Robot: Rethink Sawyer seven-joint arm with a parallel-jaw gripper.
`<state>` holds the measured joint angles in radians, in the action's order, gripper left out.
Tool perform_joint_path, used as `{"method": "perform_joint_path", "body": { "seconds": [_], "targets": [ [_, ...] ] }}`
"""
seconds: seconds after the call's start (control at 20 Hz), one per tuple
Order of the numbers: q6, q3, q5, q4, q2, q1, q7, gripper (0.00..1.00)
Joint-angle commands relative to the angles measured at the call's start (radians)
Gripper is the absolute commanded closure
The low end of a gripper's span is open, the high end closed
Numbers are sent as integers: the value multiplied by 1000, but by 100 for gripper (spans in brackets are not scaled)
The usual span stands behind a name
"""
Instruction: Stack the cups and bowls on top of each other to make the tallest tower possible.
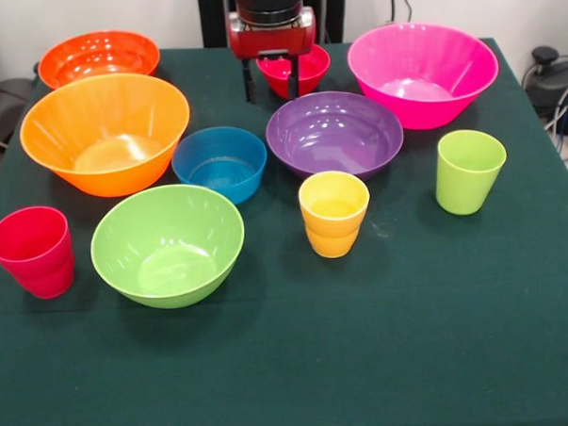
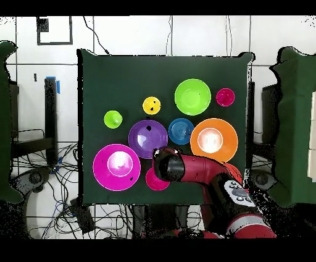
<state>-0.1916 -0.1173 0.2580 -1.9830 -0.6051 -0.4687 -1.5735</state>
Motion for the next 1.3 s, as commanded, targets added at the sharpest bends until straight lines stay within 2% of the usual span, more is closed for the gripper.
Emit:
{"method": "perform_joint_path", "body": {
  "seconds": [0.05,0.5,0.9,1.3],
  "targets": [
    [15,-82,86,31,51,-27,-29,0],
    [-11,-106,112,71,79,-67,-9,0],
    [-125,-135,87,89,16,-75,14,0],
    [-196,-175,87,172,49,-83,56,0]
  ]
}}
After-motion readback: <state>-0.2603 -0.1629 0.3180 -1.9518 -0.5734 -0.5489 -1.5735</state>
